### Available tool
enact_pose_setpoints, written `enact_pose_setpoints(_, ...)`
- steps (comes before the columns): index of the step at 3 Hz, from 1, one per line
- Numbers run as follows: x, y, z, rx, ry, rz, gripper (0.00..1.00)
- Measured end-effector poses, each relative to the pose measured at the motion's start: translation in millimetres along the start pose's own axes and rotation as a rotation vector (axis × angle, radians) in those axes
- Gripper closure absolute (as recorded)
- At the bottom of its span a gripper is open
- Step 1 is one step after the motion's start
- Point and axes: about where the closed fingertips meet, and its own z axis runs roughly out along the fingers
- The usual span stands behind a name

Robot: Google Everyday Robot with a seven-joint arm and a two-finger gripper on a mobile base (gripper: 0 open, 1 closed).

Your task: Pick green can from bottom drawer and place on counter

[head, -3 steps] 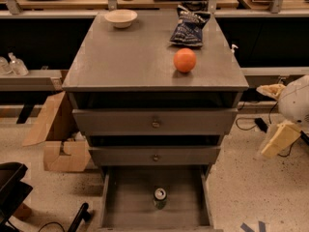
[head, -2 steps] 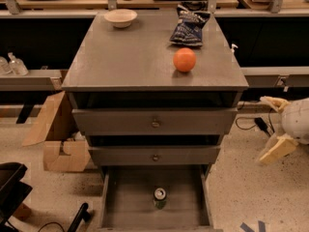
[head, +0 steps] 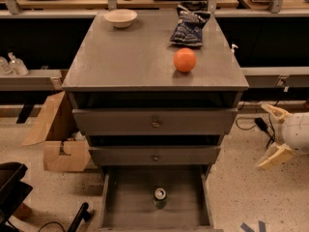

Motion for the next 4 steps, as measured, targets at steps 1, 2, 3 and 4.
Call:
enact_pose_setpoints(1,25,27,38,-0.03,-0.08,0.046,0.0)
enact_pose_setpoints(2,63,71,91,-0.044,-0.205,0.091,0.0)
enact_pose_setpoints(3,117,125,151,-0.054,-0.349,0.109,0.0)
enact_pose_setpoints(4,143,152,188,-0.085,-0.388,0.126,0.0)
